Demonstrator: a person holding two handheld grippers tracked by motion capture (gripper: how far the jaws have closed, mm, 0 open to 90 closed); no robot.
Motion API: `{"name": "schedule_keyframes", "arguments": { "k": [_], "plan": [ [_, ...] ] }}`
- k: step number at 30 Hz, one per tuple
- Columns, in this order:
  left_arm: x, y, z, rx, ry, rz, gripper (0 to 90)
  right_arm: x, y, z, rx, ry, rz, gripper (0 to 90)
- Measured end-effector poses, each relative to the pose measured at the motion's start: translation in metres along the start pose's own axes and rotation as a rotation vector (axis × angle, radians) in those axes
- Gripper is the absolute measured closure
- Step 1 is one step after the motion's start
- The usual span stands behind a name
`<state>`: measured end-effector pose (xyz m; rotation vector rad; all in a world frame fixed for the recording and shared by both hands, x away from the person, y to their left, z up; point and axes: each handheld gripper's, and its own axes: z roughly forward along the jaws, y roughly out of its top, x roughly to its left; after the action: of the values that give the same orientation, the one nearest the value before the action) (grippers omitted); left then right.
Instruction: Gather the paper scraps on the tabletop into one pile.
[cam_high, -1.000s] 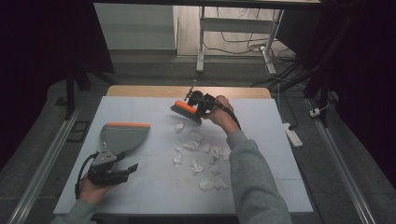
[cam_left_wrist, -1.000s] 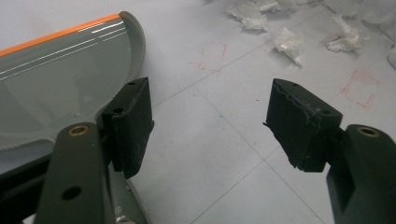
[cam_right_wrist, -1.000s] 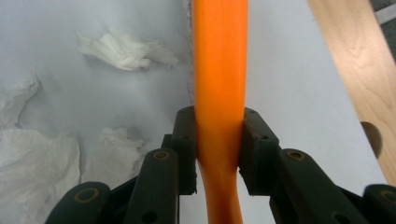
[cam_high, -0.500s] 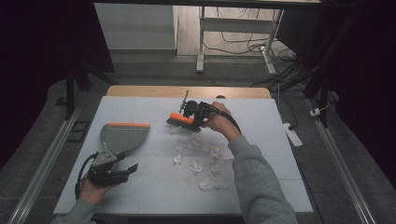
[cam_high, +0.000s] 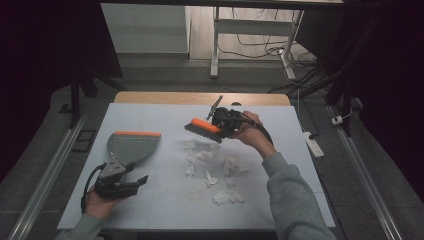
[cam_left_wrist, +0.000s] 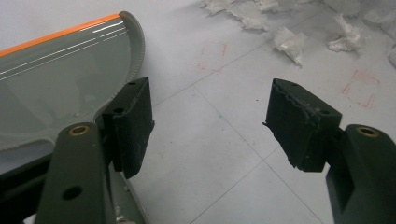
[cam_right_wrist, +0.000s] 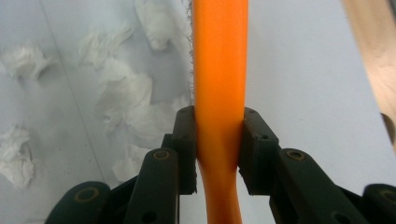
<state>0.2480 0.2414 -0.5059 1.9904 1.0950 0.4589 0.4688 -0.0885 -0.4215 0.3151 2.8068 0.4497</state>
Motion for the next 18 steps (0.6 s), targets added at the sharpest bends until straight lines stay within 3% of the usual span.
{"name": "schedule_keyframes", "arguments": {
  "k": [5,7,8,18],
  "plan": [
    [0.000,0.000,0.000,0.000,0.001,0.000,32.8,-0.005,0.002,-0.006,-0.058,-0.025,0.074,70.4],
    [0.000,0.000,0.000,0.000,0.002,0.001,32.8,-0.003,0.007,-0.006,-0.081,-0.013,0.122,70.4],
    [0.000,0.000,0.000,0.001,0.001,0.001,32.8,-0.004,0.009,-0.005,-0.091,-0.010,0.122,70.4],
    [0.000,0.000,0.000,0.001,-0.001,0.004,32.8,0.011,0.049,0.021,-0.172,0.109,0.253,70.4]
  ]
}}
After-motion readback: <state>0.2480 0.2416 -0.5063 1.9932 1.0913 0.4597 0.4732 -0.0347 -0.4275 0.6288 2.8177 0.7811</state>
